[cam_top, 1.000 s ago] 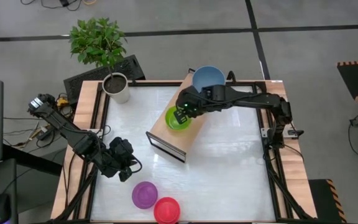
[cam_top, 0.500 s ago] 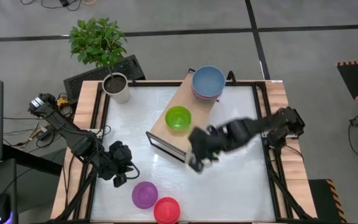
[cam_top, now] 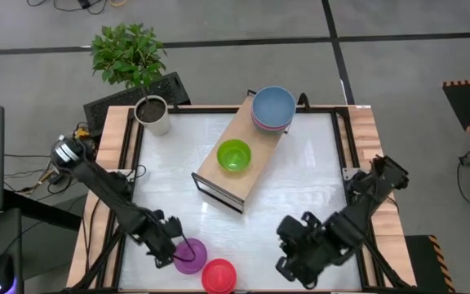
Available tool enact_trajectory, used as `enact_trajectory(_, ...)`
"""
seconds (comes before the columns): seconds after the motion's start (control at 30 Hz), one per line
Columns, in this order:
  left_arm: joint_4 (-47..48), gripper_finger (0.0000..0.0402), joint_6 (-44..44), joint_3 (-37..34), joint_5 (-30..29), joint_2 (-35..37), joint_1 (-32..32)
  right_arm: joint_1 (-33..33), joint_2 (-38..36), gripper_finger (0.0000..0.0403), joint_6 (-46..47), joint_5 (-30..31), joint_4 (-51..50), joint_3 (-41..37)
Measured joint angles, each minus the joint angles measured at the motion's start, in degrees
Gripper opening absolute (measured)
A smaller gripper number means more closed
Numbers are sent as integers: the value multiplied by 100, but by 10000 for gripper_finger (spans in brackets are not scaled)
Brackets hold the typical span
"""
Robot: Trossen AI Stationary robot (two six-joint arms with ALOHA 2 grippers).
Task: Place and stack bowls onto a shelf
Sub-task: Stack the purple bowl on the light green bowl
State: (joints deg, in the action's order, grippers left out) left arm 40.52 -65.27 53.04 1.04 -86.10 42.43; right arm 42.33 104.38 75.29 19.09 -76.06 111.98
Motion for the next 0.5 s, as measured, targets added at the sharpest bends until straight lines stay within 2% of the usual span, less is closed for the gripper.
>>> enact_trajectory(0.17,-1209,1,-323,0,682,-729,76,361,0,56,430,124,-34,0)
enact_trajectory(0.37,-2536,0,-586,4,666,-1246,-195,639,0,56,441,414,-33,0)
enact_trajectory(0.5,-3051,0,-428,4,585,-1257,-561,644,0,56,415,552,-51,0)
